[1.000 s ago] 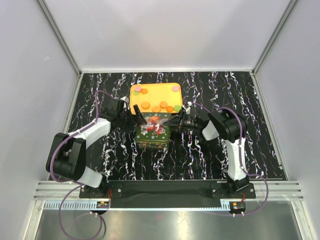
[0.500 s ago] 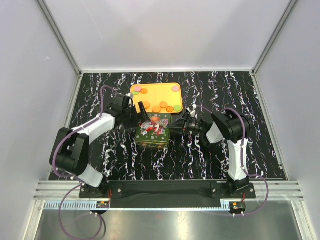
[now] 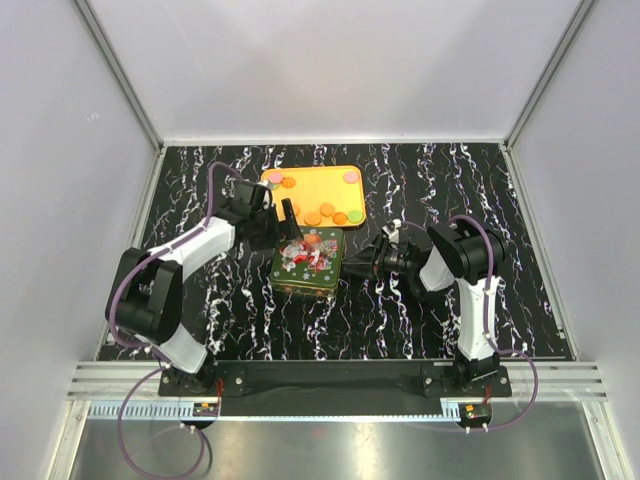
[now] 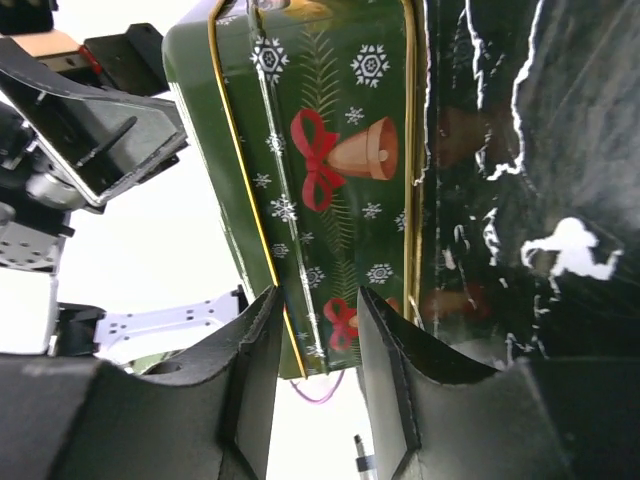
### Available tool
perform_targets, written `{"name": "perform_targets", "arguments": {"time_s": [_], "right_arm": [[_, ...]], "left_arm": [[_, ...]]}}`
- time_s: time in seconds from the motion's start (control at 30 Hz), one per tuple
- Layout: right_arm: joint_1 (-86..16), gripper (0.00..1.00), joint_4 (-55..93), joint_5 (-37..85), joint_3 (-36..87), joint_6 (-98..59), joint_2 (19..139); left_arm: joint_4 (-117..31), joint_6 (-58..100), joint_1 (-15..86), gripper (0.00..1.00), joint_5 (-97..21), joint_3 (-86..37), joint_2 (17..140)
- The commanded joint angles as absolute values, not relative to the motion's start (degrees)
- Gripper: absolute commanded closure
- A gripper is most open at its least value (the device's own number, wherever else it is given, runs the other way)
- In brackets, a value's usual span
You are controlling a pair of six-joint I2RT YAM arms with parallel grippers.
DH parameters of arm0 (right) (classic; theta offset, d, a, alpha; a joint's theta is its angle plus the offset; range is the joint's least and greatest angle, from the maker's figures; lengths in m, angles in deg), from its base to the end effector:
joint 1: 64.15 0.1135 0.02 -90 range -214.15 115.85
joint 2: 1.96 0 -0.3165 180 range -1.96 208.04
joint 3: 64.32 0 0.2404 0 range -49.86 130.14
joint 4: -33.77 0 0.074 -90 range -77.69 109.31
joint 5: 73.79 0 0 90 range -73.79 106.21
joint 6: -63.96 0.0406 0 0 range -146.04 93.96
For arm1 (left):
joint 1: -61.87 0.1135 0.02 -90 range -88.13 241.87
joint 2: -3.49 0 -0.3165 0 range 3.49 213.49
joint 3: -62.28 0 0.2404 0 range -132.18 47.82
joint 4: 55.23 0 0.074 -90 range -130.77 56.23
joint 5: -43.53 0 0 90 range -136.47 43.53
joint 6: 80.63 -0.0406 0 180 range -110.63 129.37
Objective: Pack the cookies
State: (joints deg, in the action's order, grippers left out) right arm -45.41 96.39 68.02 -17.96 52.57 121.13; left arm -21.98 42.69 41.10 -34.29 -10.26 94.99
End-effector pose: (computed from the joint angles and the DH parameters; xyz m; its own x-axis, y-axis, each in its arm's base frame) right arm 0.3156 0.1408 0.1205 -0.9479 0.3184 -0.0037 0.0445 0.1440 0.9886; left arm 0.3011 -0.1234 0.2619 -0.8743 -0.2427 -0.4205 -0.0152 0.8794 -0.4759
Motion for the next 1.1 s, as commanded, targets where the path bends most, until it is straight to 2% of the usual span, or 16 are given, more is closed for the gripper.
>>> {"name": "perform_targets", "arguments": {"time_s": [0.0, 0.2, 0.3, 0.47, 0.63, 0.8, 1.07], "right_arm": [[-45.52, 0.56, 101.76, 66.4, -18.22, 48.14, 119.51], [-45.52, 0.53, 93.76, 63.85, -18.05, 44.19, 114.76], [-45.78, 0.47, 91.91, 63.41, -17.08, 43.92, 113.44], [-46.13, 0.3, 82.44, 61.22, -14.36, 39.54, 110.89], [-46.13, 0.21, 67.32, 56.92, -10.06, 32.77, 108.08], [-46.13, 0.19, 63.34, 57.42, -6.98, 29.86, 110.18], [-46.13, 0.23, 64.22, 57.7, -6.89, 29.15, 113.17]], "left_arm": [[-21.17, 40.57, 40.52, 0.05, -35.75, -13.7, 95.86], [-19.06, 39.52, 39.73, 0.05, -36.45, -15.72, 97.18], [-18.19, 39.43, 39.55, 0.05, -36.98, -16.33, 97.7], [-16.61, 38.82, 38.85, 0.05, -38.12, -17.83, 98.93], [-15.55, 38.29, 38.41, 0.05, -39.09, -19.32, 99.81], [-15.11, 38.29, 37.97, 0.05, -39.62, -19.76, 100.69], [-14.76, 38.2, 37.7, 0.05, -40.14, -19.94, 101.13]]}}
